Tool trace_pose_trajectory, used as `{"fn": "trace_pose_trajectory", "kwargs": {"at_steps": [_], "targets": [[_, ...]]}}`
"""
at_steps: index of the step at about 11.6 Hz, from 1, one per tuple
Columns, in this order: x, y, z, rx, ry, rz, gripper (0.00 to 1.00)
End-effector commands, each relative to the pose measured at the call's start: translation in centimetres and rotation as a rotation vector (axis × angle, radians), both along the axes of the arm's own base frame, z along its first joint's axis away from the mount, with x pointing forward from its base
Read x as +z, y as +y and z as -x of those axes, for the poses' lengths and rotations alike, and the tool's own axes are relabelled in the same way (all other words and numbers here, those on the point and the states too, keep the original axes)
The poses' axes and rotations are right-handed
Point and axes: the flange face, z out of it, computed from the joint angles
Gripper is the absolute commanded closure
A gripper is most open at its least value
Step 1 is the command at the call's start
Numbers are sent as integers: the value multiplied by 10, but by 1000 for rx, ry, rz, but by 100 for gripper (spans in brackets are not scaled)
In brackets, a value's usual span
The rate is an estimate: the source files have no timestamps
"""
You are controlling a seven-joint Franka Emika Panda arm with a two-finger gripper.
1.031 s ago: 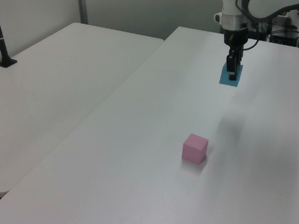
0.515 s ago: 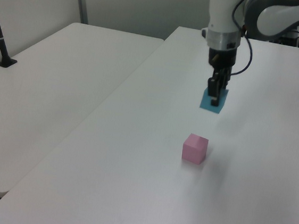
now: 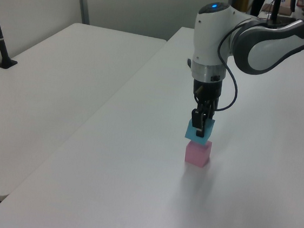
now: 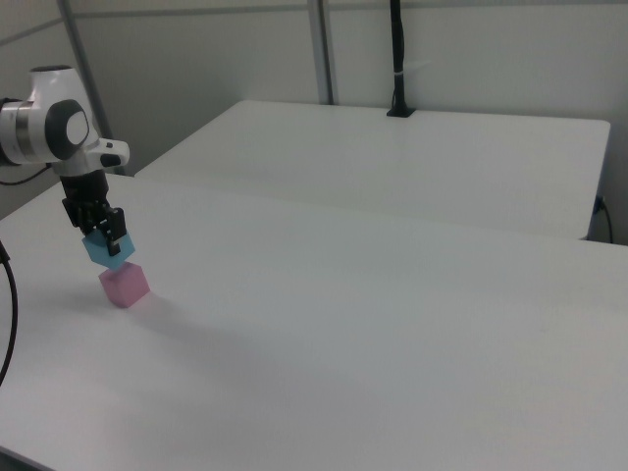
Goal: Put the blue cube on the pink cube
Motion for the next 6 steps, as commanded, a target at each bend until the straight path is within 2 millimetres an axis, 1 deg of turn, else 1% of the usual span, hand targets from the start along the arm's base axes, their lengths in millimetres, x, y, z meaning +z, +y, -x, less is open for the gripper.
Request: {"fn": "trace_pose_trajectory", "kwargs": {"at_steps": [1,2,3,4,5,6], "targets": [[-10,6,-3,-10,3,16,57],[-15,6,-2,-1,0,39,53],[-21,6,1,13,2,61,52],[-23,6,2,15,6,66,37],[-24,5,2,10,13,70,0],[-24,5,3,17,8,82,0]]}}
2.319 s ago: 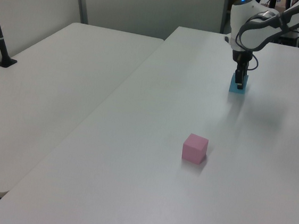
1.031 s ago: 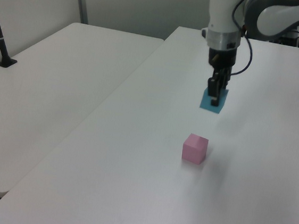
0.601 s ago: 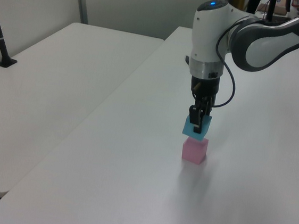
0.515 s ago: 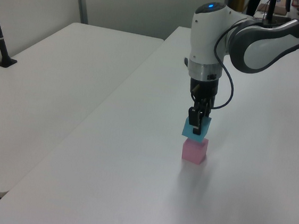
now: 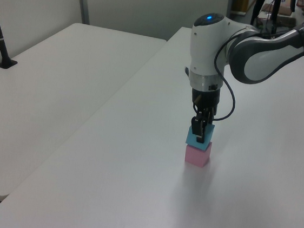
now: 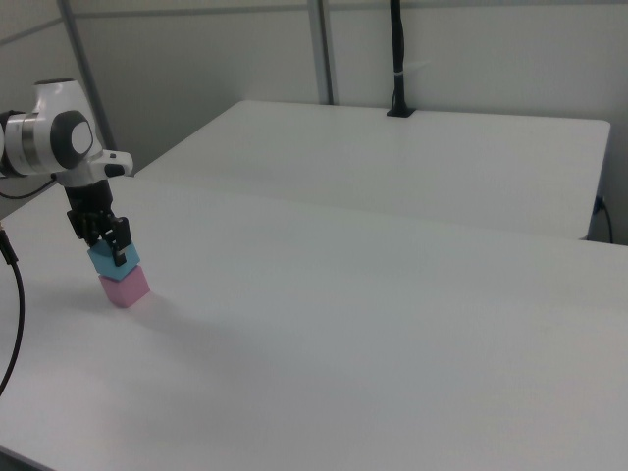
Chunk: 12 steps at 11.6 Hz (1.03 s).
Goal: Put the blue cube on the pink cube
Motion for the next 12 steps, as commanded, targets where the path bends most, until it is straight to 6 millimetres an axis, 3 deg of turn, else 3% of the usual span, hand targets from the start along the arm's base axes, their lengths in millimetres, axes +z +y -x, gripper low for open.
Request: {"fn": "trace_pose_trajectory", "kwargs": {"at_steps": [1,4,5,8,12], "targets": [[0,9,7,16,-22,57,0],[15,6,5,-30,-46,52,0],[35,3,5,-56,-59,48,0],[106,-36,6,-137,-56,44,0],[172,-117,20,-218,-31,105,0]]}}
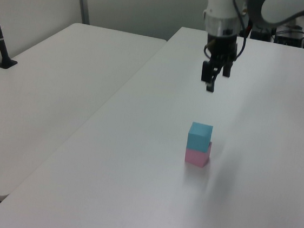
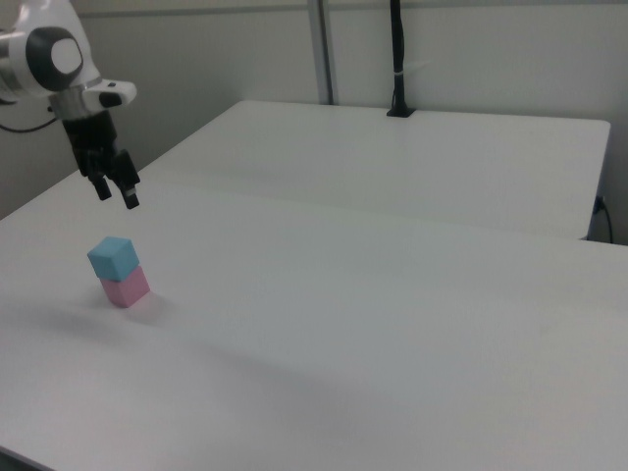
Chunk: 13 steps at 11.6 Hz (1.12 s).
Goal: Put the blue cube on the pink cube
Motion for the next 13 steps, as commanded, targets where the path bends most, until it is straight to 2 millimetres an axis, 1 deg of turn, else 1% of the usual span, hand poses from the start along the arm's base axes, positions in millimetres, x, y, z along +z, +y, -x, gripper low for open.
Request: {"fn": "trace_pose_trajectory", "kwargs": {"at_steps": [1,2,4,5,6,7,8,9,13], "targets": [[48,-67,21,-84,25,28,0],[66,-99,26,-112,15,32,0],[97,-160,39,-77,-11,17,0],[101,-187,38,-70,-20,12,0],[104,-205,34,-30,-38,10,0],[106,-230,32,11,-51,8,0],[105,-243,33,74,-40,5,0],[102,-245,33,110,-29,5,0],[100,-246,30,117,-28,4,0]]}}
